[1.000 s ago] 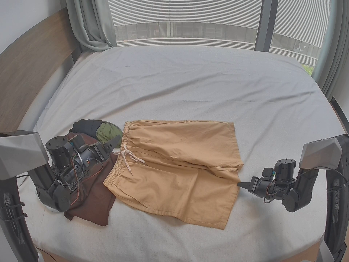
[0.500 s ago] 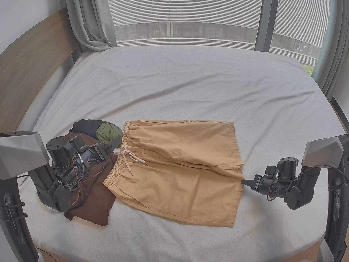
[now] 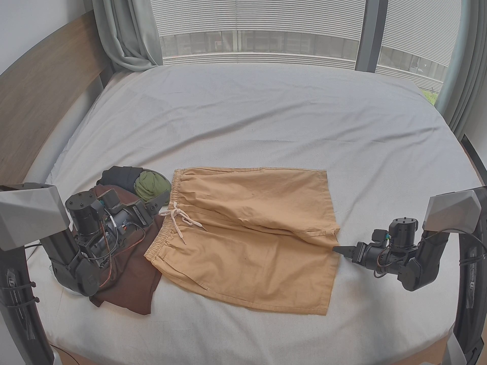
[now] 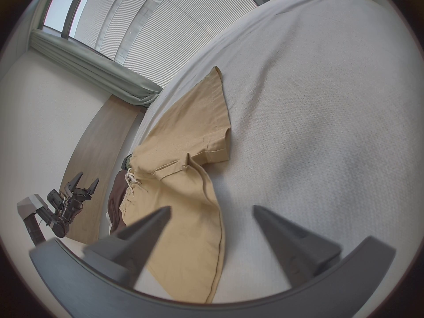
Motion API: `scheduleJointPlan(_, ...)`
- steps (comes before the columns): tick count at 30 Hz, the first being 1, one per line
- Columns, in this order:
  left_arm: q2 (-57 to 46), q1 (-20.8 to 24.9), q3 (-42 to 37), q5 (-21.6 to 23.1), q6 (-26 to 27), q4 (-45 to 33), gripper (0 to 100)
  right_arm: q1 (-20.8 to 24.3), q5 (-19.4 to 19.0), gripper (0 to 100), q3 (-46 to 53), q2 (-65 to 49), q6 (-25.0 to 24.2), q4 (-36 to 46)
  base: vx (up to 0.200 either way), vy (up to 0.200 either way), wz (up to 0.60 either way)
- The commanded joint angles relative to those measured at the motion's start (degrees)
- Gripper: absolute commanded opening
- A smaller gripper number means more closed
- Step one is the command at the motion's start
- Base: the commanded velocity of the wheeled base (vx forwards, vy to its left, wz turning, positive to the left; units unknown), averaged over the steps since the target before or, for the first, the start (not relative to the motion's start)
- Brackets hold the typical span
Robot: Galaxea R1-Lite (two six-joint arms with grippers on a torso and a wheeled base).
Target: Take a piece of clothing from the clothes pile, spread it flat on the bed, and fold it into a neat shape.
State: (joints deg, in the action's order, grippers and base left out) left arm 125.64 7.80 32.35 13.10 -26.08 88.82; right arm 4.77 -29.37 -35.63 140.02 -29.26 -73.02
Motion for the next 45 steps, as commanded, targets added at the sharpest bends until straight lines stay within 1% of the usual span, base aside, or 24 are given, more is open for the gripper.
scheduleJointPlan(1, 0.14, -0.07, -0.01, -0.01, -0.03, 0.04, 100, 0.86, -0.16, 100, 3.73, -3.88, 0.96, -0.02, 0.000, 0.000, 0.00)
scheduleJointPlan(6, 0.49, -0.07, -0.89, 0.08, -0.03, 0.04, 100, 4.73, 0.01, 100, 8.39, -4.32, 4.12, -0.63, 0.000, 0.000, 0.00)
scheduleJointPlan(8, 0.66, -0.16, -1.94, 0.08, -0.12, -0.05, 100, 5.52, 0.89, 100, 8.56, -3.88, 4.91, -0.89, 0.000, 0.000, 0.00)
scheduleJointPlan(11, 2.60, -0.59, -2.56, -0.36, -0.12, -0.14, 100, 7.19, 3.88, 100, 8.47, -3.61, 4.91, -1.86, 0.000, 0.000, 0.00)
scheduleJointPlan(14, 4.44, -1.65, -2.56, -0.45, -0.20, -0.40, 100, 8.07, 4.41, 100, 8.65, -2.91, 4.91, -3.44, 0.000, 0.000, 0.00)
scheduleJointPlan(16, 5.06, -2.00, -2.56, -0.45, -0.20, -0.75, 100, 8.15, 4.41, 100, 8.65, -2.74, 4.91, -3.79, 0.000, 0.000, 0.00)
scheduleJointPlan(23, 6.29, -4.11, -2.73, -0.36, -0.29, -8.05, 100, 7.80, 4.41, 100, 8.56, -2.56, 4.82, -4.15, 0.000, 0.000, 0.00)
scheduleJointPlan(28, 6.55, -4.64, -2.73, -0.45, -0.29, -9.54, 100, 7.80, 4.41, 100, 8.39, -2.56, 4.82, -4.23, 0.000, 0.000, 0.00)
scheduleJointPlan(35, 7.34, -4.64, -3.61, -0.27, -0.38, -13.94, 100, 7.80, 4.41, 100, 8.30, -2.56, 4.82, -4.23, 0.000, 0.000, 0.00)
scheduleJointPlan(41, 8.05, -4.29, -3.79, -0.10, -0.64, -14.55, 100, 7.71, 4.41, 100, 8.21, -2.56, 4.74, -4.23, 0.000, 0.000, 0.00)
scheduleJointPlan(45, 8.22, -3.14, -3.44, -0.10, -2.23, -14.20, 100, 7.71, 4.49, 100, 8.12, -2.56, 4.74, -4.23, 0.000, 0.000, 0.00)
